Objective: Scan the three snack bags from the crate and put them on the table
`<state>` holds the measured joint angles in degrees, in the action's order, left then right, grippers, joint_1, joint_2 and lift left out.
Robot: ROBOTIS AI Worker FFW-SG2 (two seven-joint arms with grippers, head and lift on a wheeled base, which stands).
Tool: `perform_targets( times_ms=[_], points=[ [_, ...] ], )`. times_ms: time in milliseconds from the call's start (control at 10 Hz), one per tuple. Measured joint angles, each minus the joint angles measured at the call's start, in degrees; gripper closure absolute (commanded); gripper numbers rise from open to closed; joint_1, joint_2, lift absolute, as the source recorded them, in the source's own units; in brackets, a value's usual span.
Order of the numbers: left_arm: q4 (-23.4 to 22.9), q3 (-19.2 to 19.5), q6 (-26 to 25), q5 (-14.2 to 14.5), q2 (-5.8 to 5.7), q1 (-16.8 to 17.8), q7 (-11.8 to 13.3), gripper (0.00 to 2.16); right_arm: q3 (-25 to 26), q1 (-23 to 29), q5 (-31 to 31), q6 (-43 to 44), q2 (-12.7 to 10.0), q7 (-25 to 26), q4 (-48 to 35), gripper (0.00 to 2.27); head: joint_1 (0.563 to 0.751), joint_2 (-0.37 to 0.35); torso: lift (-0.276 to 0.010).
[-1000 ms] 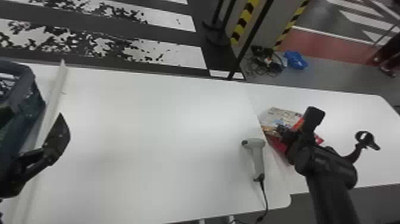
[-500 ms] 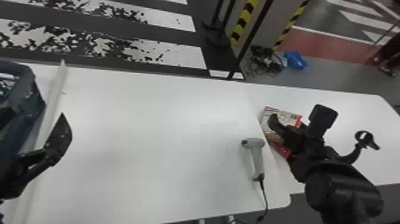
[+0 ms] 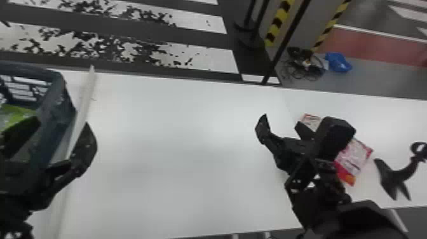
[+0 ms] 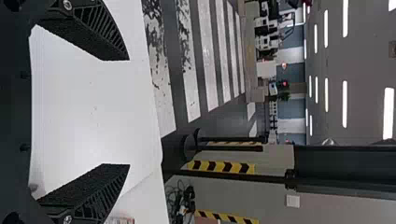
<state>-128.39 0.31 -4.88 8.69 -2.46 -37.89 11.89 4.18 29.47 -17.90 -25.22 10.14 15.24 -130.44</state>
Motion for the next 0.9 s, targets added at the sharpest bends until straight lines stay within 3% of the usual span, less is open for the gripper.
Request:
perform_targets(
  times_ms=[200,400,700,900],
  points=[
    [-1.5,0.6,-1.3,0.2,-0.06,-1.2,0.0,0.02,-8.3,1.9,4.1,6.9,-0.7,-0.3,-0.3,0.09,0.695,-0.069,-0.094],
    [-4.0,1.1,-2.5,0.3,-0.24,-2.9,0.0,0.02,-15.5,4.0,12.2,20.0,-1.2,-0.3,2.6,0.09,0.695,-0.006,-0.094],
    [-9.0,3.7,-6.1,1.6,-0.24,-5.8,-0.6,0.03,-18.2,3.9,13.3,22.6,-1.9,-0.3,4.0,0.09,0.695,0.067,-0.094],
    [-14.2,9.3,-15.2,5.9,-0.09,-4.4,-0.6,0.03,-18.1,4.7,13.4,22.4,-1.6,-0.3,3.6,0.09,0.695,0.102,-0.094]
  ],
)
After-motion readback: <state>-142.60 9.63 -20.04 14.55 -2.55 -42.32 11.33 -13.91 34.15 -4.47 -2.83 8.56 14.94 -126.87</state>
